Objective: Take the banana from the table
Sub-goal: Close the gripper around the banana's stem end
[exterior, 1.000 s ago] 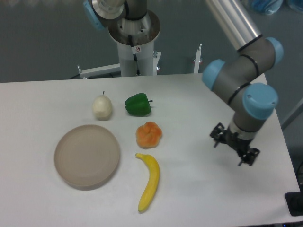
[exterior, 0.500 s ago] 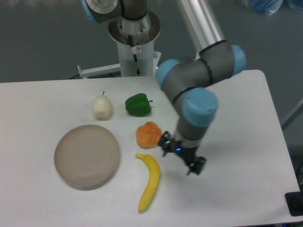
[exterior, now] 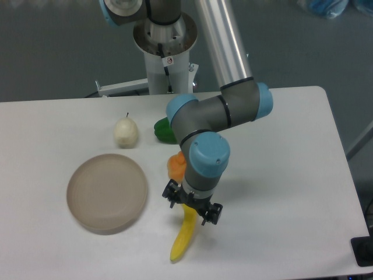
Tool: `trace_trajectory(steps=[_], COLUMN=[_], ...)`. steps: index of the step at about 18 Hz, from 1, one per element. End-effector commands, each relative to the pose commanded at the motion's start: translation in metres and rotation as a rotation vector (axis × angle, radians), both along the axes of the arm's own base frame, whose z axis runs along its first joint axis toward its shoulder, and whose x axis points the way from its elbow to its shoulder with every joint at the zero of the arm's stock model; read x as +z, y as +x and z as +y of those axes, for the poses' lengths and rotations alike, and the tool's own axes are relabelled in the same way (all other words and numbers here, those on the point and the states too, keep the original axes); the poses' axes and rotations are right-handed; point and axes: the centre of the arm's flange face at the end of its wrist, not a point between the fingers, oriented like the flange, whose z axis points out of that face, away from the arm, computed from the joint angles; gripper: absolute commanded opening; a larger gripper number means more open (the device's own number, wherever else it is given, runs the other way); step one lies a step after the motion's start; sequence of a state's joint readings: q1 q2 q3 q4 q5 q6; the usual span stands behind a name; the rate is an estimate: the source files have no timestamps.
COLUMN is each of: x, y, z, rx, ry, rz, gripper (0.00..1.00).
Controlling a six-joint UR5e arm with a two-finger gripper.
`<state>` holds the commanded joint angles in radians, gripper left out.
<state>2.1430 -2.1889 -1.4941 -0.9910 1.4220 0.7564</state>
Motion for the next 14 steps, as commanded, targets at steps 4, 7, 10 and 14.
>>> trace_trajectory(steps=[4, 7, 10, 14], x=[-0.022, -0.025, -0.028, -0.024], y=[0.009, 0.007, 0.006, 0.003], z=[0.008, 0.010, 0.010, 0.010], rx=[0.006, 0.021, 0.027, 0.050], ry=[-0.018, -0.021, -0.028, -0.039], rz=[0.036, 0.053, 0.054, 0.087], gripper=[1.00, 1.00, 0.66, 0.08])
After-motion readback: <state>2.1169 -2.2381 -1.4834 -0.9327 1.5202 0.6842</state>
